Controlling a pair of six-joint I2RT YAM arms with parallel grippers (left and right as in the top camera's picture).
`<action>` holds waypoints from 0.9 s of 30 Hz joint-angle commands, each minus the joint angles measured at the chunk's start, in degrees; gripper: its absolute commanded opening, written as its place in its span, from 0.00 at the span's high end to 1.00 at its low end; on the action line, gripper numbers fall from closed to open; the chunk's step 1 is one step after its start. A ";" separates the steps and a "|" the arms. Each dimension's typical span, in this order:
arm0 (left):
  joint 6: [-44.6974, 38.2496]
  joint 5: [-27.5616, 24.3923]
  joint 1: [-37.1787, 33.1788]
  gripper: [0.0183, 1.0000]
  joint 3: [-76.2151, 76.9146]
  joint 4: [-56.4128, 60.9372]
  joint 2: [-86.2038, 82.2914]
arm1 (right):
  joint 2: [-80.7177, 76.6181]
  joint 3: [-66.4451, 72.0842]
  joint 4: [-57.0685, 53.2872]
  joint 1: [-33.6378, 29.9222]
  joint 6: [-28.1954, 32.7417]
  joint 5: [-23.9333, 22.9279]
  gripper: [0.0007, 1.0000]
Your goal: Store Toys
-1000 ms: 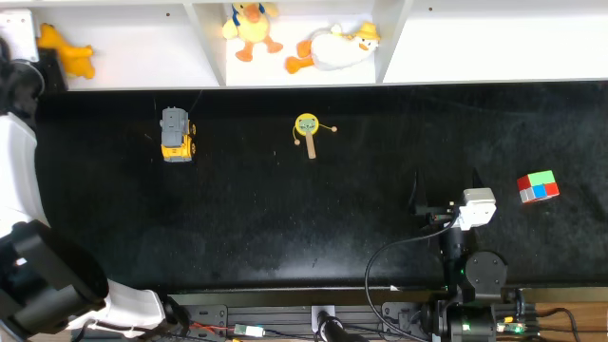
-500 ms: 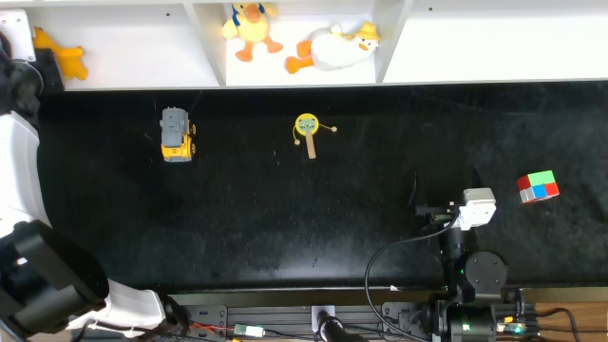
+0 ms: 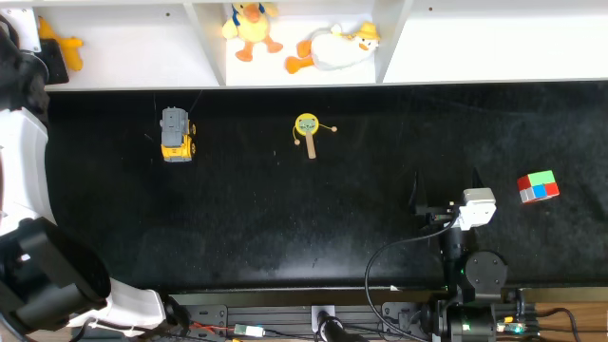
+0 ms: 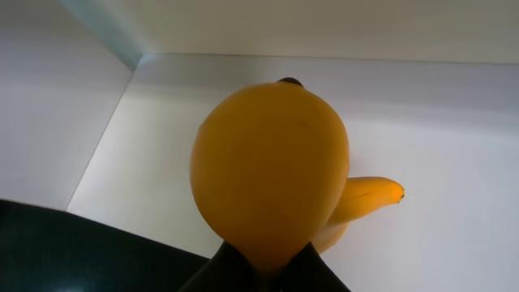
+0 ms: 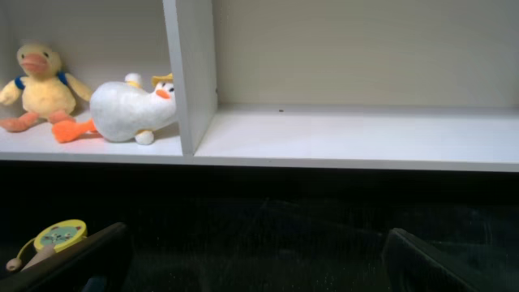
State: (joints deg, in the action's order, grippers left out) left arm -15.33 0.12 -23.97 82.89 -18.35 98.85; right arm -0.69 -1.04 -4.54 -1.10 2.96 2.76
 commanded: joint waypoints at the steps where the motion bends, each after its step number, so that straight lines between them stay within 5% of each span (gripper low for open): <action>1: 0.85 0.66 0.28 0.98 1.84 1.09 0.74 | 0.42 0.76 0.28 -0.15 -0.42 0.20 0.00; 20: 0.85 -0.48 0.59 0.92 1.84 0.92 4.15 | 0.44 0.76 0.28 -0.15 -0.42 0.20 0.00; 23: 0.85 -0.50 0.59 0.68 1.84 0.72 4.15 | 0.42 0.76 0.28 -0.15 -0.42 0.20 0.00; 27: 0.85 -0.68 0.59 0.16 1.84 0.68 4.15 | 0.42 0.76 0.28 -0.15 -0.44 0.20 0.00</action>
State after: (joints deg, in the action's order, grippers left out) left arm -14.94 -0.21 -23.86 83.53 -17.63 101.93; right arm -0.69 -1.04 -4.54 -1.10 2.98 2.76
